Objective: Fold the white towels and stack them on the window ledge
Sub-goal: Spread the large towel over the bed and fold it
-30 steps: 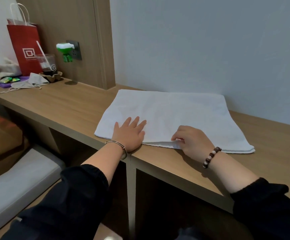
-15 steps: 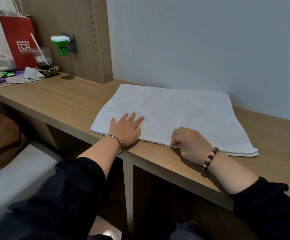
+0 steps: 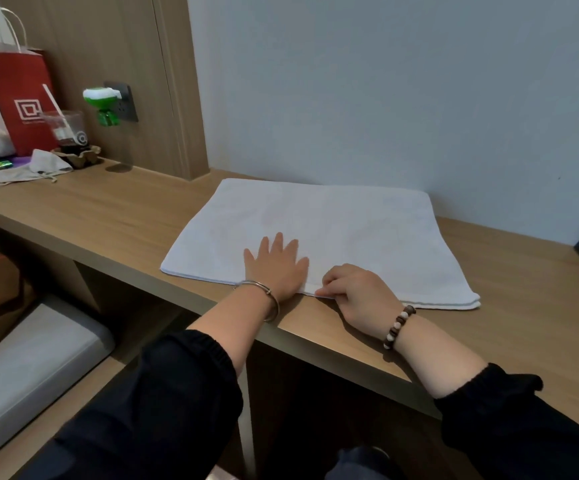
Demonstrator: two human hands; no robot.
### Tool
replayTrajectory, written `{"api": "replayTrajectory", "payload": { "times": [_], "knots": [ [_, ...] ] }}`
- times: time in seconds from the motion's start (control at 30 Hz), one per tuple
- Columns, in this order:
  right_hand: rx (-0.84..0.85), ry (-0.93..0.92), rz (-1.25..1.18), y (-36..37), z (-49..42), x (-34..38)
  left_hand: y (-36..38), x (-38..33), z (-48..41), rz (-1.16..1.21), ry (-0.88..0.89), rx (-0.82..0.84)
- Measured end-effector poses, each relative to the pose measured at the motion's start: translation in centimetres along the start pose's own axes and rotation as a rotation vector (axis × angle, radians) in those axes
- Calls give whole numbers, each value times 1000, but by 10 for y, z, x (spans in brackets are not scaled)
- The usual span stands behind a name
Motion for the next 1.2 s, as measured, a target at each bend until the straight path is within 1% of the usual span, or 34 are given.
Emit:
{"api": "replayTrajectory", "payload": {
  "times": [0.13,0.3,0.37,0.5,0.57,0.63,0.67,0.7,0.8,0.97,1.1,1.17,1.2],
  "knots": [
    [-82,164,-160,-16,19,-28,9,0,5,-96,-1,-19],
    [-39,233,-62,-30,34,-51,10,-1,5,-139,8,4],
    [-26,200,15,-35,37,-53,10,0,5,-146,13,0],
    [43,77,196,-34,37,-46,10,0,3,-153,3,-4],
    [5,-10,260,-40,35,-35,11,0,2,-163,-7,1],
    [-71,-102,277,-46,37,-25,11,0,2,-171,-9,1],
    [-74,-129,310,-44,38,-23,11,0,1,-173,-9,1],
    [-44,-135,330,-39,38,-23,12,1,1,-174,-9,4],
    [11,-96,291,-26,40,-31,13,1,0,-186,-6,25],
    [-30,-111,225,-27,41,-25,10,15,-3,-182,1,74],
    [-10,-125,172,-17,28,-12,1,32,-12,-206,-61,99],
    [-26,-118,164,-15,21,-9,-3,25,-20,-199,-110,113],
    [-29,-109,153,-15,19,-9,-2,16,-22,-179,-101,114]
  ]
}}
Point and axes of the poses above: each hand's wrist, its own z-axis away from the middle knuckle, its own y-axis out of the palm, x = y × z, the point moved 10 cm from there along -z, towards the middle knuckle, and after that the axes turned 9 degrees about -y, right-handed, at the moved point
